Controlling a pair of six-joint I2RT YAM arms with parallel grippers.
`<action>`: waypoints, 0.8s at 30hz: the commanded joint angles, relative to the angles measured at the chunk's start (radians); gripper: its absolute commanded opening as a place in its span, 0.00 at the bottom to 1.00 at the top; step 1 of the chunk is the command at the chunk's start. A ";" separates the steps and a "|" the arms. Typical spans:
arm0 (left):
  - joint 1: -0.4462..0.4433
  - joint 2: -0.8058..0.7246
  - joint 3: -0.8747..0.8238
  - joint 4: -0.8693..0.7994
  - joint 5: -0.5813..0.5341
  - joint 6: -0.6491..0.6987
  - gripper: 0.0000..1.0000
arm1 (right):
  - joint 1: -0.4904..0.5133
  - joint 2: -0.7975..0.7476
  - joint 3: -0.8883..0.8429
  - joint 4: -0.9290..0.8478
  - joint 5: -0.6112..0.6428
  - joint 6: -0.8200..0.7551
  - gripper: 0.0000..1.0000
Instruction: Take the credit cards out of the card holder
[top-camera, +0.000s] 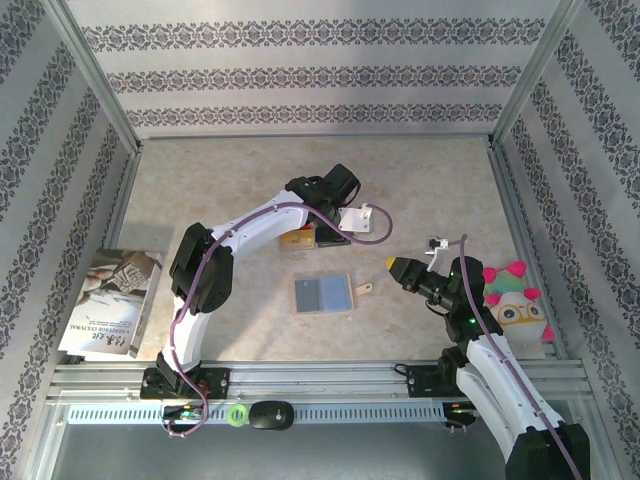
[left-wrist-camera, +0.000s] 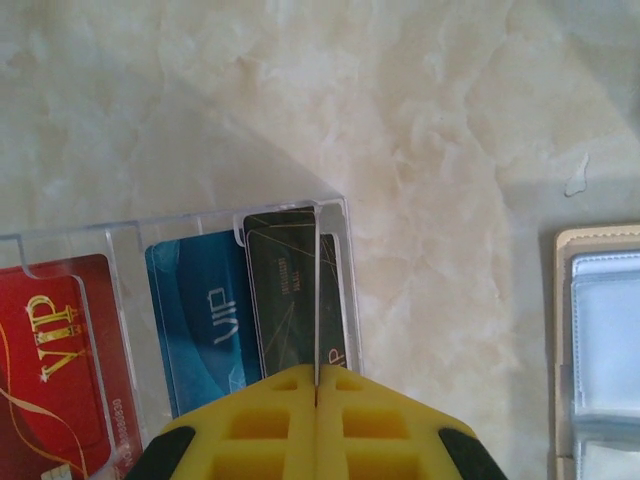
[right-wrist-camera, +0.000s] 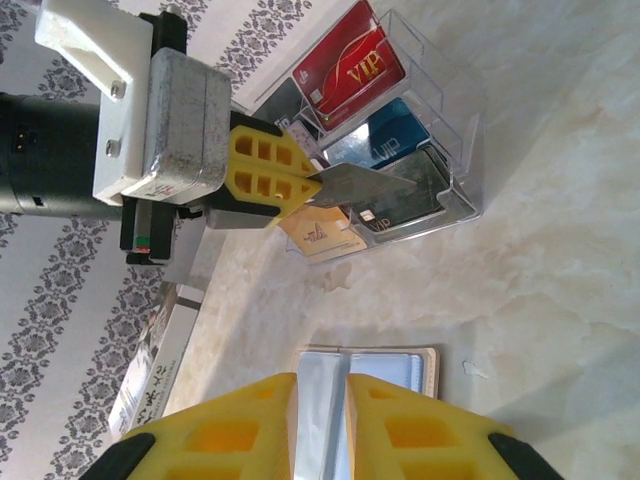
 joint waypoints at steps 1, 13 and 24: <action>-0.001 0.029 0.002 0.029 0.010 0.029 0.00 | -0.011 -0.009 -0.006 0.013 -0.022 -0.015 0.21; 0.022 0.058 0.011 0.052 -0.023 -0.001 0.00 | -0.021 -0.009 0.006 0.013 -0.035 -0.008 0.21; 0.037 0.056 -0.002 0.073 -0.050 -0.005 0.00 | -0.019 -0.008 0.007 0.015 -0.037 -0.003 0.21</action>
